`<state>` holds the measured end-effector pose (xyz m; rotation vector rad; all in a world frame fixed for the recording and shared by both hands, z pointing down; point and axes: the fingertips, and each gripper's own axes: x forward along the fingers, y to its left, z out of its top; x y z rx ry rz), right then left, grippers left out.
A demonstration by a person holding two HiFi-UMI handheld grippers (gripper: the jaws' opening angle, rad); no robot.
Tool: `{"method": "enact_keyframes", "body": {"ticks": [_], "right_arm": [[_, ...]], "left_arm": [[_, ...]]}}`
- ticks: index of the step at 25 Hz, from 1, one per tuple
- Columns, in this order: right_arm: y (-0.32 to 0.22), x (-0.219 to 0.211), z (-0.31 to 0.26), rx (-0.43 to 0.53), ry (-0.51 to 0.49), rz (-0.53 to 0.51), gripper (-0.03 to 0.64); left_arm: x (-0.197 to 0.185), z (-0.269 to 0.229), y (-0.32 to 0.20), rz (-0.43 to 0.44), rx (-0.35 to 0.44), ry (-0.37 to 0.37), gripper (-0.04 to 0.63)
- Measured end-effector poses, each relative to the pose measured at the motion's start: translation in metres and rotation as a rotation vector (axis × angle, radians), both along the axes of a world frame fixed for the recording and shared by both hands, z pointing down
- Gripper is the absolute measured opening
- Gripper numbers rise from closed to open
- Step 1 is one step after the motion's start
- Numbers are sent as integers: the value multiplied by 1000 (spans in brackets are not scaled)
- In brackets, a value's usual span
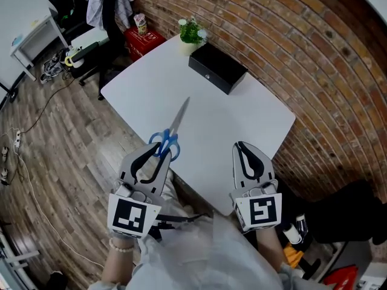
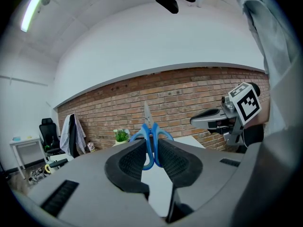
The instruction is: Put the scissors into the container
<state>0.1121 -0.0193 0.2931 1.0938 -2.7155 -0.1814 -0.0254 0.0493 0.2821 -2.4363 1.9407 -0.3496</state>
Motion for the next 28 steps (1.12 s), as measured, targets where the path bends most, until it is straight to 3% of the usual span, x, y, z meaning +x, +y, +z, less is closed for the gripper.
{"method": "enact_keyframes", "body": {"ticks": [28], "right_arm": [[-185,-118,73,-168,47,179,51]], "left_arm": [[-109,43,-185,181,-80,2,95]]}}
